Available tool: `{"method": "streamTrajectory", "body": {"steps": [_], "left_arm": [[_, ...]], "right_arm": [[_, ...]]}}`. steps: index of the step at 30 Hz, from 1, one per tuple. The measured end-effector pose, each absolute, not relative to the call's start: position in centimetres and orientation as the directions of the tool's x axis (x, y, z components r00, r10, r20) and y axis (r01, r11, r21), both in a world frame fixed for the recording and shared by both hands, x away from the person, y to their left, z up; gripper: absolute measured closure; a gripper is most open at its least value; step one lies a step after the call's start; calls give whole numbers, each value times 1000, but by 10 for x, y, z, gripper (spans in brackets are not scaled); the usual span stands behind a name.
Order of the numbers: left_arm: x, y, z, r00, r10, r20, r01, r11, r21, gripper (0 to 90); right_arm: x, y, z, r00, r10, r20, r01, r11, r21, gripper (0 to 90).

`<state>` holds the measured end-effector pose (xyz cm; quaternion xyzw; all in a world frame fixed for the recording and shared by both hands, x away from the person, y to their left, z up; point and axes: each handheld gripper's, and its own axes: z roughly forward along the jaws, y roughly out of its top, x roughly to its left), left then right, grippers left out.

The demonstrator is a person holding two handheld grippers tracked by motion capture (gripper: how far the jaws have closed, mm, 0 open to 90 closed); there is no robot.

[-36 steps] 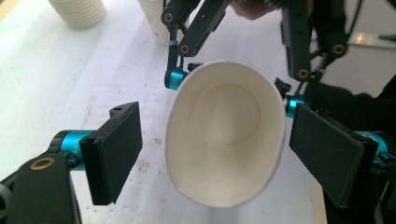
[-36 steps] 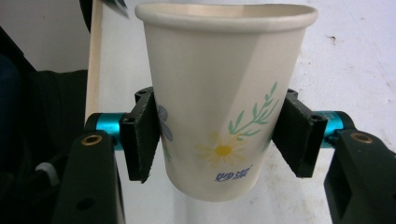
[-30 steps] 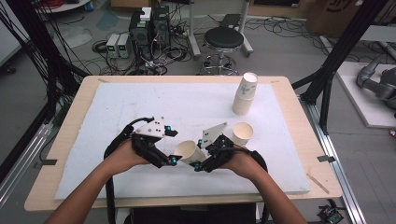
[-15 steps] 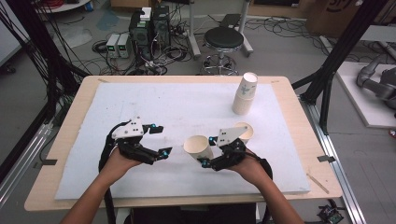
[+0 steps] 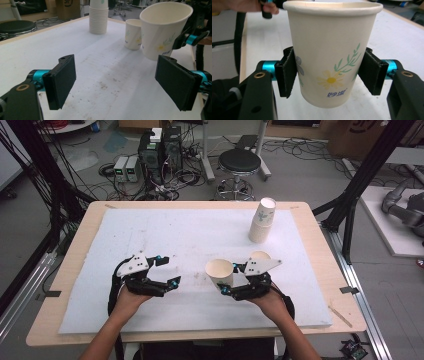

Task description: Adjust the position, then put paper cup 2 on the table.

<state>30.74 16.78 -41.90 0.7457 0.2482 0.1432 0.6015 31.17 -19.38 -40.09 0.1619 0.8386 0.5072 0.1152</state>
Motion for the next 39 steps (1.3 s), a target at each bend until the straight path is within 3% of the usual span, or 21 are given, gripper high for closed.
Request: {"method": "streamTrajectory", "body": {"steps": [18,39], "left_arm": [[307,184,-425,797,599,-78,178,-110,978,173],[307,194,-422,781,620,-72,171,-101,980,174]], "right_arm": [[314,-211,-397,-859,511,-11,159,288,944,363],[321,-198,-390,-850,527,-23,145,276,950,362]]}}
